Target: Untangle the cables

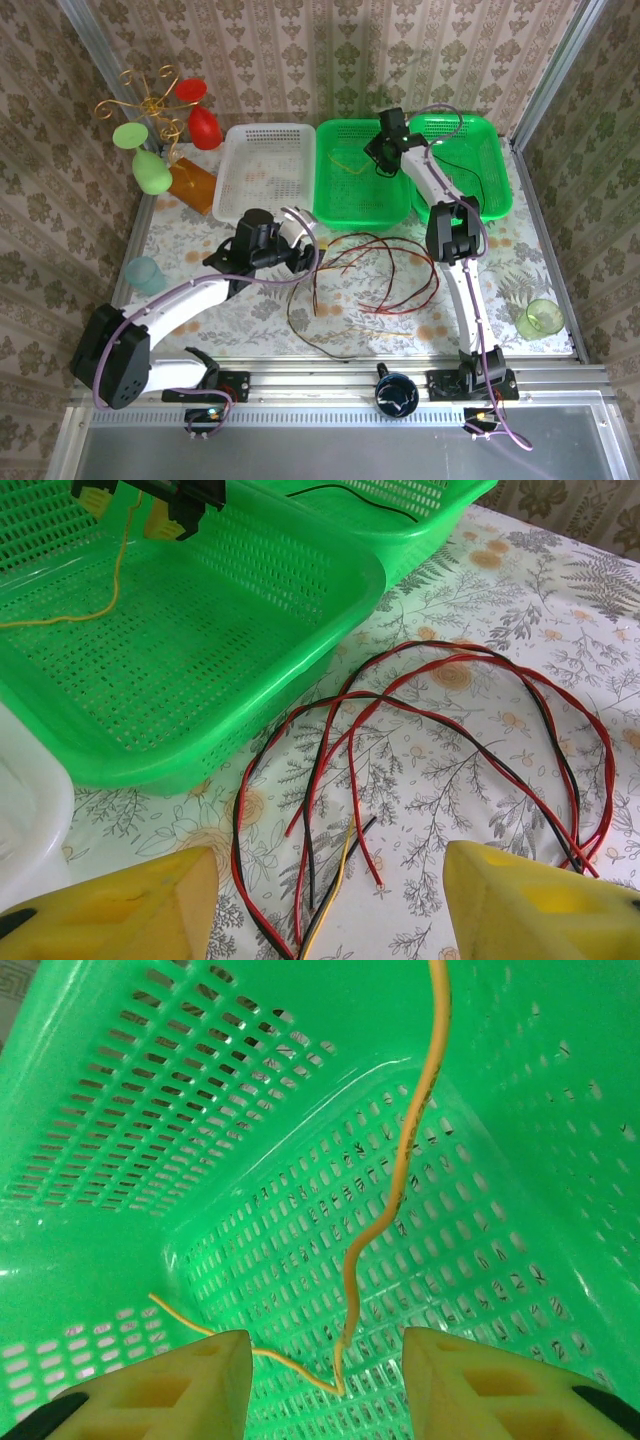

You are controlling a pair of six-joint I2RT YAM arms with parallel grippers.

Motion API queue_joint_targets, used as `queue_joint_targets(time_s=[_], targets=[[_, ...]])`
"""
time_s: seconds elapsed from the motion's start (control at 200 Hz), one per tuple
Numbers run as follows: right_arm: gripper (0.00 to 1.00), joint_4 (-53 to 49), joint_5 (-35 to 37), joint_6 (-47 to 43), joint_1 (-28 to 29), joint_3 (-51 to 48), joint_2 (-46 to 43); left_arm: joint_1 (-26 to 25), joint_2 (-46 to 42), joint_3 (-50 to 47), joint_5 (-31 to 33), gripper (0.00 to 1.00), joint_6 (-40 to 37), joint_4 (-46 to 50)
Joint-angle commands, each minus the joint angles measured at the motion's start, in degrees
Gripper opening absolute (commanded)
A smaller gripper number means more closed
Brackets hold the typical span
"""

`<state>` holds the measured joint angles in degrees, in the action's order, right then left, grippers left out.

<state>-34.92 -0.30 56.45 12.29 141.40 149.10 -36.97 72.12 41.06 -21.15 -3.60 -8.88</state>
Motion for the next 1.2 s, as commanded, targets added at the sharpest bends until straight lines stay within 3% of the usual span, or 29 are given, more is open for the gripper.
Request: queue_joint_targets(time_s=[0.0, 0.105, 0.265, 0.81, 1.195], targets=[[0.42, 2.6, 3.2, 3.0, 0.9, 1.8, 2.6, 0.6, -1.7, -1.0, -0.4, 0.62, 1.0, 1.3], [0.30, 3.6, 4.8, 3.2, 1.5, 3.3, 4.0, 0.8, -3.0, -1.2, 0.0, 0.62, 0.8, 2.3], [0.00, 2.2, 5.7, -2.9, 2.8, 7.5, 4.1, 1.5, -5.1, -1.6, 0.4, 0.62, 0.6, 4.0], [0.00, -8.2, 8.6, -20.2, 3.6, 5.1, -9.0, 2.9, -10.5, -0.9, 1.2, 0.62, -1.4, 9.0], [0.00, -23.4, -1.8, -33.0, 4.1, 5.9, -8.0, 3.0, -13.1, -1.5, 1.7, 0.62, -1.7, 10.8]])
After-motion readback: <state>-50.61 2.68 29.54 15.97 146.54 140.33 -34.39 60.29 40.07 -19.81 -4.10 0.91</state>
